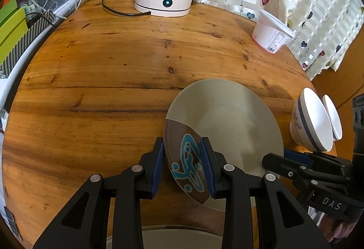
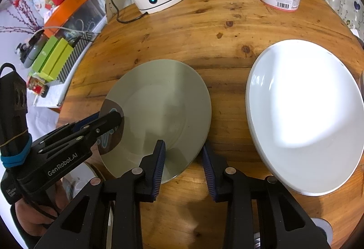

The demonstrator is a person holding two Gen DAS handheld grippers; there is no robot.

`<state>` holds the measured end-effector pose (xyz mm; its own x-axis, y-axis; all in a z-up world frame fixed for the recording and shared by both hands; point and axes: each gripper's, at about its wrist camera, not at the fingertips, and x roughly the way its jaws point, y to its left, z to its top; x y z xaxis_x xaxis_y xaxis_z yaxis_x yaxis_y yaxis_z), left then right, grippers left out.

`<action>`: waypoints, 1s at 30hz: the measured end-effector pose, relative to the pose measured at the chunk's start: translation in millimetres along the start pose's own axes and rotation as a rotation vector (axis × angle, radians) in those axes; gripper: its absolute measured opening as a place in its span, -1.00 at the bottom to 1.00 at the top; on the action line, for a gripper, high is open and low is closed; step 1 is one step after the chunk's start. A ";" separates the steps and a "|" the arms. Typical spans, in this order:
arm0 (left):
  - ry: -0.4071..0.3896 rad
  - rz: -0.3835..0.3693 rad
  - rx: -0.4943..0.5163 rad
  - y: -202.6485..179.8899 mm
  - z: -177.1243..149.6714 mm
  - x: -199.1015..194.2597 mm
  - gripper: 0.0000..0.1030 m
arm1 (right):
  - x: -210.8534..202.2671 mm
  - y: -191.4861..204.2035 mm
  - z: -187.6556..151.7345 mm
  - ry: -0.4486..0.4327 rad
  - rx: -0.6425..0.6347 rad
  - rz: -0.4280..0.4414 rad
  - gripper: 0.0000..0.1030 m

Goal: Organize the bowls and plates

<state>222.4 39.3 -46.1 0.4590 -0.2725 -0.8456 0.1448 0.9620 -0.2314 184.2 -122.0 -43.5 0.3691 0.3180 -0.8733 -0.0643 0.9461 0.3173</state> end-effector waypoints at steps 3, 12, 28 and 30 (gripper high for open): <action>-0.004 -0.002 -0.004 1.1 -1.3 -2.1 -0.36 | -1.5 1.6 -0.6 -0.008 -0.007 -0.001 -0.39; -0.017 0.009 -0.013 2.0 -7.1 -13.3 -0.36 | -6.3 8.7 -3.1 -0.015 -0.024 0.004 -0.39; -0.067 0.027 -0.041 3.2 -26.8 -55.9 -0.36 | -32.0 28.9 -12.2 -0.043 -0.083 0.029 -0.39; -0.071 0.032 -0.048 4.7 -31.6 -61.1 -0.36 | -33.7 32.6 -15.2 -0.043 -0.093 0.034 -0.39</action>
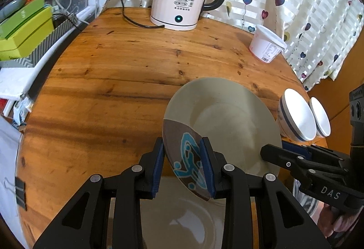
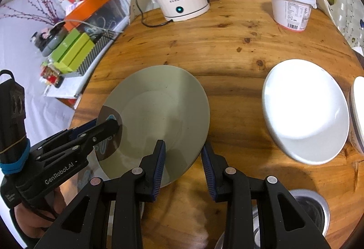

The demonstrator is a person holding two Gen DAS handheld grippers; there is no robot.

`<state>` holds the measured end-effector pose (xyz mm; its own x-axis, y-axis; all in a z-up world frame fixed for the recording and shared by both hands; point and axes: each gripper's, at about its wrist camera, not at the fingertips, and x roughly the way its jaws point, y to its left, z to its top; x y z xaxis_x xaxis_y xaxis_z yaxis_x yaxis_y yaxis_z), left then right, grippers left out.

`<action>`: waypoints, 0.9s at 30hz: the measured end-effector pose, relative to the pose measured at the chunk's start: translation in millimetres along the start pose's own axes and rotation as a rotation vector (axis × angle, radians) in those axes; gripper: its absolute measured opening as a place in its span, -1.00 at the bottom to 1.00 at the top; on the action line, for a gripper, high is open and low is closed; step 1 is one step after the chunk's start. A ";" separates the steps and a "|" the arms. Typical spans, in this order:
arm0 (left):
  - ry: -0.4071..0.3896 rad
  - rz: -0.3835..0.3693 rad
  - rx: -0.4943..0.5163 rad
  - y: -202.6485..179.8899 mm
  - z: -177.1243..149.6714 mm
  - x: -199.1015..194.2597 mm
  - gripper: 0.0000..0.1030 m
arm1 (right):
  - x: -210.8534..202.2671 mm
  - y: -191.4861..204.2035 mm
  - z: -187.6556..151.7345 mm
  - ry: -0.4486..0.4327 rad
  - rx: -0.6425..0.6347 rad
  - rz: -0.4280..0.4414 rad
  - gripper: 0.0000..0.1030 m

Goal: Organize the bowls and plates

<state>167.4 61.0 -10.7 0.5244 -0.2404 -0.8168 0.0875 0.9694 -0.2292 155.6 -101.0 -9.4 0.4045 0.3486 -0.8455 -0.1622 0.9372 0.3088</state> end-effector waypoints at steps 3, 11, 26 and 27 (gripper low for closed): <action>-0.005 0.010 -0.011 3.1 -7.7 -7.9 -0.36 | -2.1 6.5 -5.6 0.004 -0.015 0.006 -0.39; -0.014 0.034 -0.058 16.7 -35.5 -27.8 -0.36 | -3.6 28.3 -23.9 0.023 -0.063 0.023 -0.39; -0.020 0.070 -0.136 40.0 -81.0 -53.8 -0.36 | 0.2 60.8 -55.1 0.067 -0.142 0.048 -0.38; -0.019 0.074 -0.139 41.1 -83.3 -54.5 -0.36 | 1.0 62.4 -56.5 0.070 -0.146 0.048 -0.39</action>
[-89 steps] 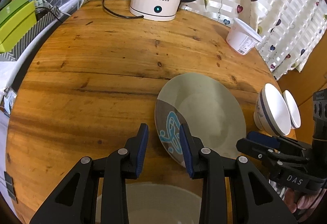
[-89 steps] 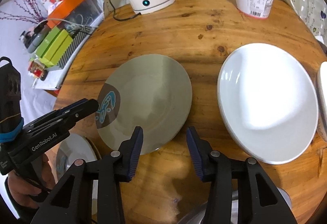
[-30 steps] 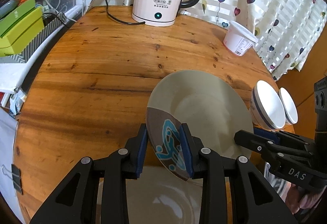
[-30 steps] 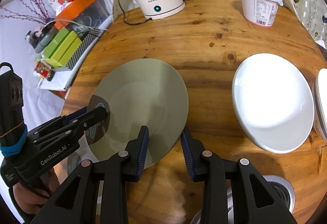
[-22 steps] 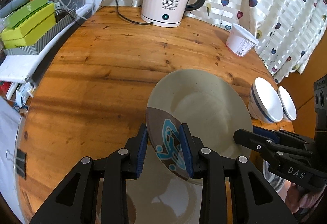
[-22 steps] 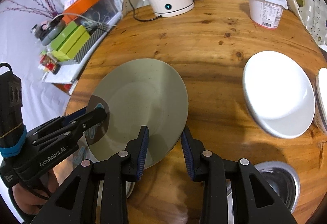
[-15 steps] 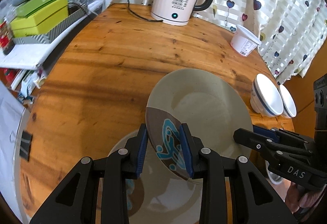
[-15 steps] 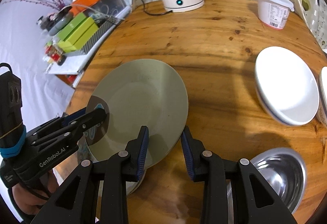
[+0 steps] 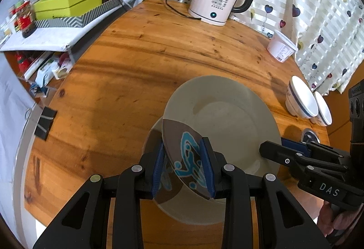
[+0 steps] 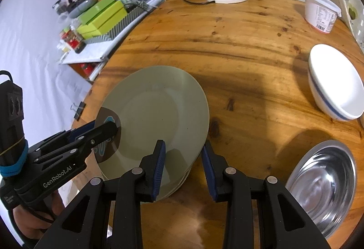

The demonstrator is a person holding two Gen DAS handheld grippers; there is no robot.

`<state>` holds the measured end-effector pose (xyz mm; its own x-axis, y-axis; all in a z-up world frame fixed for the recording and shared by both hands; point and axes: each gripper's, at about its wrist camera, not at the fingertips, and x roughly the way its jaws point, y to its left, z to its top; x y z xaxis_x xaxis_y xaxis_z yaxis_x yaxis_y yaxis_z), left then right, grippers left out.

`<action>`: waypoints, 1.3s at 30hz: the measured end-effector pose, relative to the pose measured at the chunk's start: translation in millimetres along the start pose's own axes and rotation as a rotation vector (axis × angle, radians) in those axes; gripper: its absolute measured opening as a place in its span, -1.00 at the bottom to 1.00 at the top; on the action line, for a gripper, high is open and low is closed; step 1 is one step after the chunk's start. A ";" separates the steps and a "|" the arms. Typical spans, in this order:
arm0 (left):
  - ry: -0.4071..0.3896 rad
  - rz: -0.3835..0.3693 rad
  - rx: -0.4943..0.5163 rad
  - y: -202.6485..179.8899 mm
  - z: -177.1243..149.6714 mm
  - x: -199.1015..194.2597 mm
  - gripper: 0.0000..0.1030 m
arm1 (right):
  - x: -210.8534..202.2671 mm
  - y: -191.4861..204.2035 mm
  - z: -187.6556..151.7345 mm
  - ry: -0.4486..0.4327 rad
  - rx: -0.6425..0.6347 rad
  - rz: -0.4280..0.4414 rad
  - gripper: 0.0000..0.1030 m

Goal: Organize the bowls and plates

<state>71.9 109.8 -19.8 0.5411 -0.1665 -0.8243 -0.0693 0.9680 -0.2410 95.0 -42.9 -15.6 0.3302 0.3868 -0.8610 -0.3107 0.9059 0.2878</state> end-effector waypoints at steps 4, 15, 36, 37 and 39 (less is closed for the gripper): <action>0.001 0.009 -0.007 3.0 -5.6 -1.9 -0.36 | 2.6 4.4 -4.3 0.009 -0.008 0.005 -0.39; 0.004 0.026 -0.039 11.0 -21.0 -3.4 -0.36 | 11.1 10.4 -11.5 0.037 -0.030 0.013 -0.38; -0.019 0.069 -0.031 6.6 -32.4 -8.4 -0.36 | 14.0 18.5 -16.4 0.034 -0.086 -0.015 -0.34; -0.020 0.071 -0.029 6.1 -32.7 -8.3 -0.36 | 14.0 19.1 -16.4 0.033 -0.089 -0.017 -0.34; -0.023 0.078 -0.027 5.2 -33.1 -8.1 -0.36 | 14.1 19.7 -16.7 0.032 -0.093 -0.020 -0.34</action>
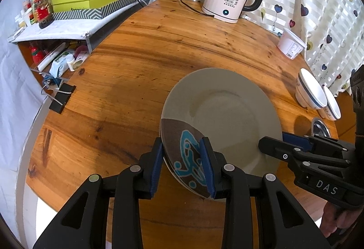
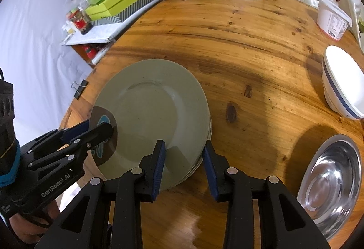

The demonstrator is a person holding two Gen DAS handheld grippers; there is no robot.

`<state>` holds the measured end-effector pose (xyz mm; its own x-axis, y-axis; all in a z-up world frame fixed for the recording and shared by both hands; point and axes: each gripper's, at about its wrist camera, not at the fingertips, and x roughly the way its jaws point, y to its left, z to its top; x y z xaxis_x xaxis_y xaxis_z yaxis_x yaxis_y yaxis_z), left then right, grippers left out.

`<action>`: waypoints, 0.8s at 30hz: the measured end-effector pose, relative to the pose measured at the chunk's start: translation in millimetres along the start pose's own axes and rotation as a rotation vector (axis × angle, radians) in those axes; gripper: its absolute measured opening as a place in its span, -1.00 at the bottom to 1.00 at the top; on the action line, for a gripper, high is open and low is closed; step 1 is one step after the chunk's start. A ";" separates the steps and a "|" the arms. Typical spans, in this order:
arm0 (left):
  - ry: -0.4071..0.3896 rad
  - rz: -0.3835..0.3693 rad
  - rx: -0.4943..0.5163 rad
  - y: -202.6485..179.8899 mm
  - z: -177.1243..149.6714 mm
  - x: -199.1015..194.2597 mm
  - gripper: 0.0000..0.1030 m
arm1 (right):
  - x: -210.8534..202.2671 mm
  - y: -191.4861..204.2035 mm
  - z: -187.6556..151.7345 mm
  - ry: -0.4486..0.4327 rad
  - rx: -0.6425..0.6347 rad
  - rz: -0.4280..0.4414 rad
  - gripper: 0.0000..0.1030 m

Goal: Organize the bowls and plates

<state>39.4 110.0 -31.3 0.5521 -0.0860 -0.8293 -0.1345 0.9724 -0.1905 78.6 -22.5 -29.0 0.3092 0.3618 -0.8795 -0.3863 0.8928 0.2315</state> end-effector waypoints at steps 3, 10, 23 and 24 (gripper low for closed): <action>-0.004 0.006 0.002 -1.0 -0.4 -0.2 -0.36 | 0.2 0.7 0.3 0.000 -0.004 -0.004 -0.34; -0.012 0.030 0.021 -5.3 -2.6 0.4 -0.33 | 0.7 2.6 -0.6 -0.005 -0.020 -0.024 -0.33; -0.028 0.041 0.027 -5.8 -3.5 0.5 -0.31 | 2.2 4.7 -1.7 -0.012 -0.052 -0.044 -0.28; -0.031 0.038 0.026 -5.6 -3.7 -0.1 -0.31 | 2.1 4.4 -1.6 -0.014 -0.053 -0.043 -0.28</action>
<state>37.0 103.8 -32.1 0.5721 -0.0422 -0.8191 -0.1352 0.9802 -0.1450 76.2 -18.2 -30.6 0.3387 0.3270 -0.8822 -0.4173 0.8926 0.1707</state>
